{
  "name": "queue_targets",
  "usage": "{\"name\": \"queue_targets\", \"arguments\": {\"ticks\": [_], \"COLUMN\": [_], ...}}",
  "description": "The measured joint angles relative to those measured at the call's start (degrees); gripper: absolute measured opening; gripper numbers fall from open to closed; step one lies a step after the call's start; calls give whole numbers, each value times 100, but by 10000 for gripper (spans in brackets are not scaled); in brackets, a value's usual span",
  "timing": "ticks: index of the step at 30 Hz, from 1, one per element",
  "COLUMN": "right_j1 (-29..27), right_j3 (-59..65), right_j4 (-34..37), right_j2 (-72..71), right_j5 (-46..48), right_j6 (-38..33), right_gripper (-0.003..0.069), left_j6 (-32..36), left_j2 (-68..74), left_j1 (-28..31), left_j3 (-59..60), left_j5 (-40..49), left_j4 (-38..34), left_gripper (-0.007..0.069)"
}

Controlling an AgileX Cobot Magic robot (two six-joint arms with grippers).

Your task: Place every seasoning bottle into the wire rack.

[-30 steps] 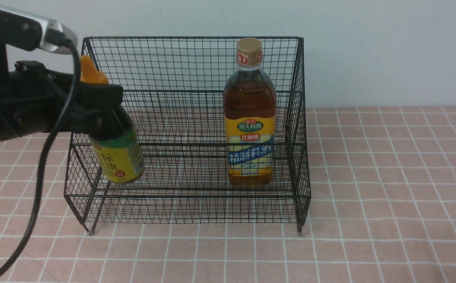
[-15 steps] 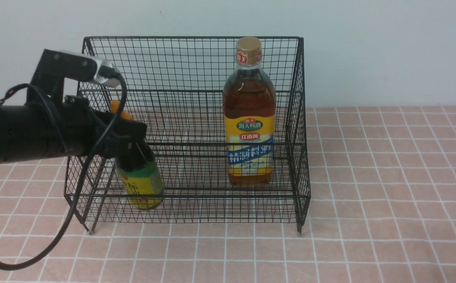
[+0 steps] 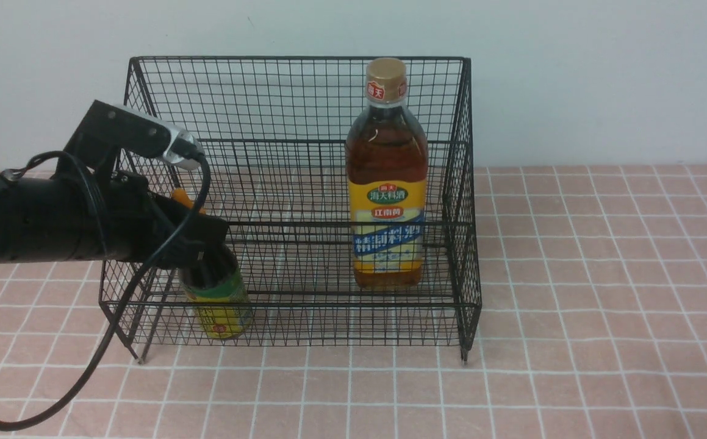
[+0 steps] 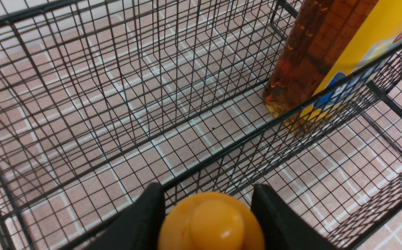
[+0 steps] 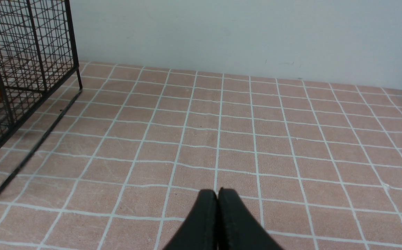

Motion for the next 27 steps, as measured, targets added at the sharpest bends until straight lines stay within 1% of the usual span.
{"name": "queue_targets", "arguments": {"ticks": [8, 13, 15, 17, 19, 21, 22, 23, 24, 25, 27], "right_j1": [0, 0, 0, 0, 0, 0, 0, 0, 0, 0, 0], "right_j3": [0, 0, 0, 0, 0, 0, 0, 0, 0, 0, 0], "right_j4": [0, 0, 0, 0, 0, 0, 0, 0, 0, 0, 0], "right_j2": [0, 0, 0, 0, 0, 0, 0, 0, 0, 0, 0], "right_j5": [0, 0, 0, 0, 0, 0, 0, 0, 0, 0, 0], "right_j6": [0, 0, 0, 0, 0, 0, 0, 0, 0, 0, 0], "right_gripper": [-14, -14, -14, -14, -14, -14, -14, -14, -14, -14, -14], "left_j6": [-48, -135, -307, -519, -740, -1099, -1269, -1305, -1541, -1715, -1912], "left_j2": [-271, -878, -1217, -1600, -1973, -2392, -2595, -2674, -2898, -3150, -3522], "left_j1": [0, 0, 0, 0, 0, 0, 0, 0, 0, 0, 0], "left_j3": [-47, -51, -51, -51, -51, -51, -51, -51, -51, -35, 94], "left_j5": [271, 310, 388, 471, 604, 790, 901, 921, 1082, 1198, 1283], "left_j4": [-34, -40, -40, -34, -34, -22, -17, -17, -3, -4, -4], "left_gripper": [359, 353, 321, 263, 192, 89, 50, 50, 15, 3, -6]}}
